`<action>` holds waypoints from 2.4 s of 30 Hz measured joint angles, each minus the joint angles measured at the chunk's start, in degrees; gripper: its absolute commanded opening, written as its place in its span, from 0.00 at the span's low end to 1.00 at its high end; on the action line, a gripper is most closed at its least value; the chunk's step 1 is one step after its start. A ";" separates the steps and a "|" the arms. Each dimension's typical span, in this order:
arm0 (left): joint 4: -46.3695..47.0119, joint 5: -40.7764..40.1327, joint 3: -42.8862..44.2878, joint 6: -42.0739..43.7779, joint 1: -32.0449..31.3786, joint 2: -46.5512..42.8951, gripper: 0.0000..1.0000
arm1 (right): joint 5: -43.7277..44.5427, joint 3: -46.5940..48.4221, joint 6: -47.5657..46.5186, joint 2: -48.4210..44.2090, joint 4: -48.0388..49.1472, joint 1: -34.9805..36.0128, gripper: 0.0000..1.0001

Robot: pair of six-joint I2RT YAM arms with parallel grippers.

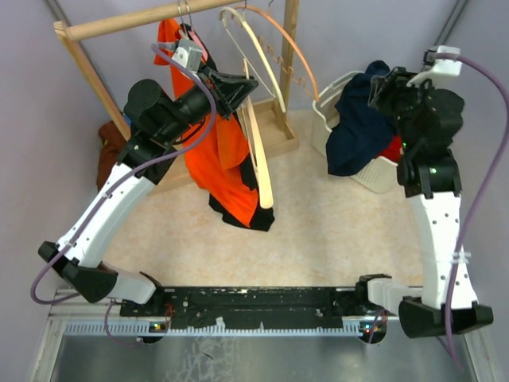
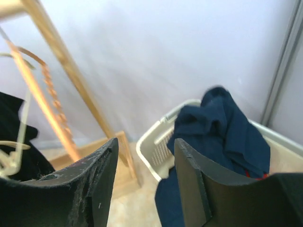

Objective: Remove the t-shirt from the hanger
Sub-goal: Place the T-shirt in the bin, then place the hanger on the clothesline.

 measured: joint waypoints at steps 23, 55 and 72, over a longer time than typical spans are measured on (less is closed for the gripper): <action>0.87 -9.40 6.56 4.72 -0.02 7.91 0.00 | -2.95 5.77 -4.44 0.85 -0.11 31.28 0.58; 3.23 -12.76 8.81 10.03 -0.13 10.91 0.00 | 7.48 10.99 -5.97 11.52 -5.29 40.94 0.32; 3.78 -12.70 9.49 10.23 -0.13 10.91 0.00 | 9.14 11.08 -5.40 12.04 -4.72 41.44 0.00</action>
